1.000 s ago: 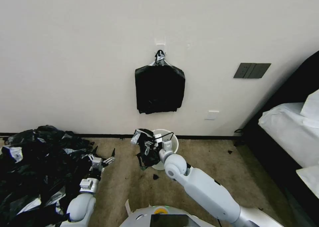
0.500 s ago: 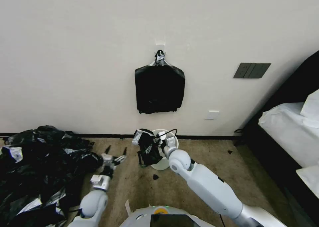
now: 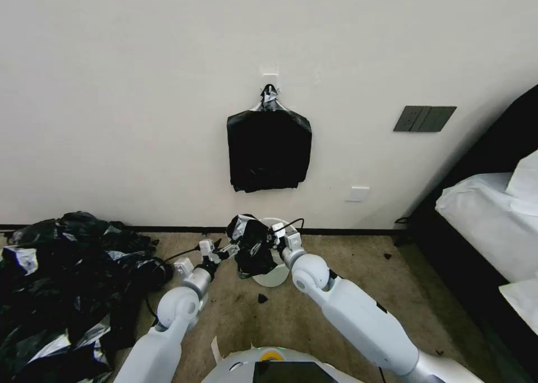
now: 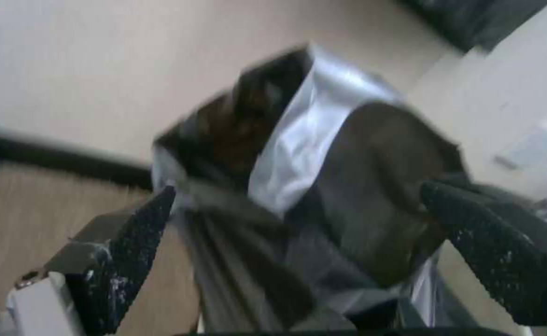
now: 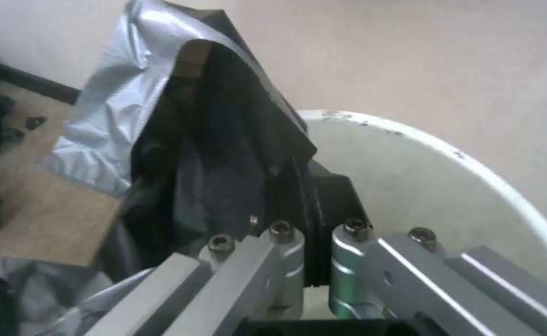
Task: Place a trash bag onto the trash bin.
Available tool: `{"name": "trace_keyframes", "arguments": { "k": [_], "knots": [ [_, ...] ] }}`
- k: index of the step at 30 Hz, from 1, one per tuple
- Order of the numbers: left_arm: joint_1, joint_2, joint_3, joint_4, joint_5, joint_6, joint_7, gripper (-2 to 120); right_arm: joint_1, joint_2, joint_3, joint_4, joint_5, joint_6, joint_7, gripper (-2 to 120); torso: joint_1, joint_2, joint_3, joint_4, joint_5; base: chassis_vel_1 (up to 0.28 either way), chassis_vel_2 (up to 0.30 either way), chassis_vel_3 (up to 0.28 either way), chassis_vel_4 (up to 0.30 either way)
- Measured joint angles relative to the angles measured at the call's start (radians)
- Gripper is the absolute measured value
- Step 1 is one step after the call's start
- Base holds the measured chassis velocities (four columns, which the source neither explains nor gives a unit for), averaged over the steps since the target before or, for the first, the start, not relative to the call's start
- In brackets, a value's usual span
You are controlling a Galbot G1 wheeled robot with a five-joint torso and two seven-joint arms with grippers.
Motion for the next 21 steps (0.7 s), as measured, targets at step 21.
{"name": "trace_keyframes", "arguments": {
  "k": [21],
  "knots": [
    [-0.226, -0.07, 0.161, 0.062, -0.112, 0.258, -0.478, 92, -0.017, 0.016, -0.029, 0.033, -0.098, 0.013, -0.019, 0, 0.0, 0.0, 0.0, 0.0, -0.0001, 0.0, 0.0, 0.0, 0.0]
  ]
}}
